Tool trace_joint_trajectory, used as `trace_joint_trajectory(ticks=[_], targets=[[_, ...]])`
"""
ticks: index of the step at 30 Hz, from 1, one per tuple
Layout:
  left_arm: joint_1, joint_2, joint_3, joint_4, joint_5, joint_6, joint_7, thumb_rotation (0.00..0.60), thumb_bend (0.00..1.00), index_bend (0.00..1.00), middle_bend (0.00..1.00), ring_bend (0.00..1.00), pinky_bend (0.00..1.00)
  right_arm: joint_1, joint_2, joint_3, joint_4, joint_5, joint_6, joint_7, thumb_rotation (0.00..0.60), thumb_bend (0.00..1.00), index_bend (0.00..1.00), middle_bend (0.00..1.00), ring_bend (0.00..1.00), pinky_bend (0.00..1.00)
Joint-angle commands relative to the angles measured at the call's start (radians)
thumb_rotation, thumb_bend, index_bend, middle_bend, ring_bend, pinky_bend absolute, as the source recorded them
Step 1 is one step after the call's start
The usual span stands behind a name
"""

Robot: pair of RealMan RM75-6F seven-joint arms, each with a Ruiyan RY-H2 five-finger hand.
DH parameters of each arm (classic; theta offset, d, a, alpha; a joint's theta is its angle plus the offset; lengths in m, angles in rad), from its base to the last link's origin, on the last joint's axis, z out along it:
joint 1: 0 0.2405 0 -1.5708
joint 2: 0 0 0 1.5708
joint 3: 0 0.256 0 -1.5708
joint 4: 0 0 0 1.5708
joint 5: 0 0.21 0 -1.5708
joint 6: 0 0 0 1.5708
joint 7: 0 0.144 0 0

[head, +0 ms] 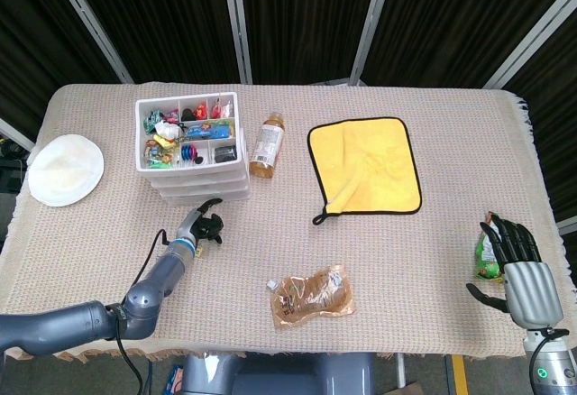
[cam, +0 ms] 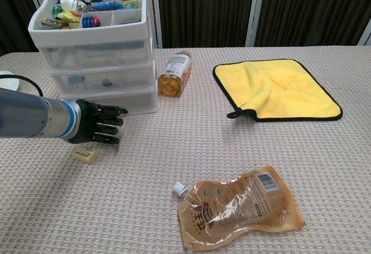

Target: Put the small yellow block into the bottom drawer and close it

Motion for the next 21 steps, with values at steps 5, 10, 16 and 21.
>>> trace_joint_trajectory(ticks=[5, 10, 16, 21], targets=[[0.019, 0.016, 0.008, -0.046, 0.023, 0.003, -0.004, 0.600, 1.00, 0.22, 0.96, 0.89, 0.63, 0.000, 0.000, 0.001, 0.000, 0.002, 0.000, -0.001, 0.600, 0.05, 0.08, 0.00, 0.00, 0.00], [0.036, 0.029, 0.027, -0.079, 0.039, 0.005, -0.003, 0.600, 1.00, 0.22, 0.96, 0.89, 0.63, -0.001, 0.000, 0.001, -0.001, 0.000, 0.002, -0.003, 0.600, 0.05, 0.08, 0.00, 0.00, 0.00], [0.066, 0.056, 0.048, -0.129, 0.077, 0.007, -0.009, 0.600, 1.00, 0.22, 0.96, 0.89, 0.63, -0.001, -0.001, 0.001, -0.001, 0.001, 0.002, -0.006, 0.600, 0.05, 0.08, 0.00, 0.00, 0.00], [0.092, 0.077, 0.074, -0.169, 0.127, 0.010, -0.008, 0.600, 1.00, 0.17, 0.96, 0.89, 0.63, -0.001, -0.001, 0.001, -0.002, 0.001, 0.001, -0.007, 0.600, 0.05, 0.08, 0.00, 0.00, 0.00]])
